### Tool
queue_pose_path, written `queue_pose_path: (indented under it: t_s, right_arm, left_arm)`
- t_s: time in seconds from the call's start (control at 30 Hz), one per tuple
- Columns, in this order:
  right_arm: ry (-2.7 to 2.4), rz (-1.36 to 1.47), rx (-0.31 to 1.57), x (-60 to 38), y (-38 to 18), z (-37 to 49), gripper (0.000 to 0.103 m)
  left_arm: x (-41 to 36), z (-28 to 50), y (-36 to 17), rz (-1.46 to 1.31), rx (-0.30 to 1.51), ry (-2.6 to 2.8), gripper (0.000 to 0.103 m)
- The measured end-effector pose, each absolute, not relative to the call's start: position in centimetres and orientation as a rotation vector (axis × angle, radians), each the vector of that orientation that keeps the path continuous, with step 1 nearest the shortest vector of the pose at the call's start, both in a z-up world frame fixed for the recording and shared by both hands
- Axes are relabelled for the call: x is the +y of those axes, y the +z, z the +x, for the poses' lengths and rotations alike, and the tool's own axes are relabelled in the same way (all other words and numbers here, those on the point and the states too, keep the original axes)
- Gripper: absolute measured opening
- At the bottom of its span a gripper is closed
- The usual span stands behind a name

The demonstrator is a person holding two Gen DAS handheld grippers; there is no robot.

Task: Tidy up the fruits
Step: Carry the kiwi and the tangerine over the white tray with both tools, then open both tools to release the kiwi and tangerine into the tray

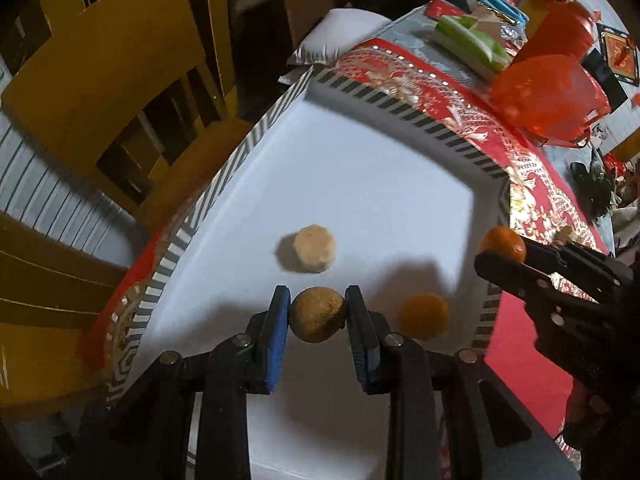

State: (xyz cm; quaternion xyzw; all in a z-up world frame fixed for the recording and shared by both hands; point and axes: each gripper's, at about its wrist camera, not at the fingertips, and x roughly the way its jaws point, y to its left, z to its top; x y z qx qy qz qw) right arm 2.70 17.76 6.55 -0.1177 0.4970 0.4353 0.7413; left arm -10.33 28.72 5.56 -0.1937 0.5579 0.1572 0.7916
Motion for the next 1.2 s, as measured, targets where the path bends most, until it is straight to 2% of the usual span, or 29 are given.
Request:
queue_pose_path:
  t_s: [0.47,0.7,0.77,0.8,0.83,1.0,1.2]
  right_arm:
    - [0.966,-0.297,1.123,20.8,4.2,2.1,0.038]
    - [0.974,-0.27,1.128,20.6,4.2,1.9,0.043]
    - [0.981,-0.244,1.133,20.3,4.3,1.9,0.053]
    - [0.983,-0.233,1.13,20.1,4.4,1.9,0.061]
    - [0.988,-0.215,1.124,19.8,4.6,1.9,0.064]
    - [0.978,-0.173,1.101,18.2,6.0,1.8,0.065]
    - [0.947,-0.127,1.051,14.6,8.2,1.8,0.072]
  left_arm:
    - [28.1,-10.5,3.6,-0.429,1.24,0.302,0.027]
    - [28.1,-10.5,3.1,-0.443,1.251,0.314,0.028]
    - [28.2,-10.5,3.0,-0.454,1.256,0.318,0.033]
    - [28.2,-10.6,2.9,-0.462,1.259,0.324,0.04]
    - [28.2,-10.6,2.8,-0.467,1.259,0.327,0.048]
    - [28.3,-10.9,3.5,-0.488,1.241,0.348,0.063]
    - [26.9,-10.7,6.2,-0.443,1.188,0.35,0.071]
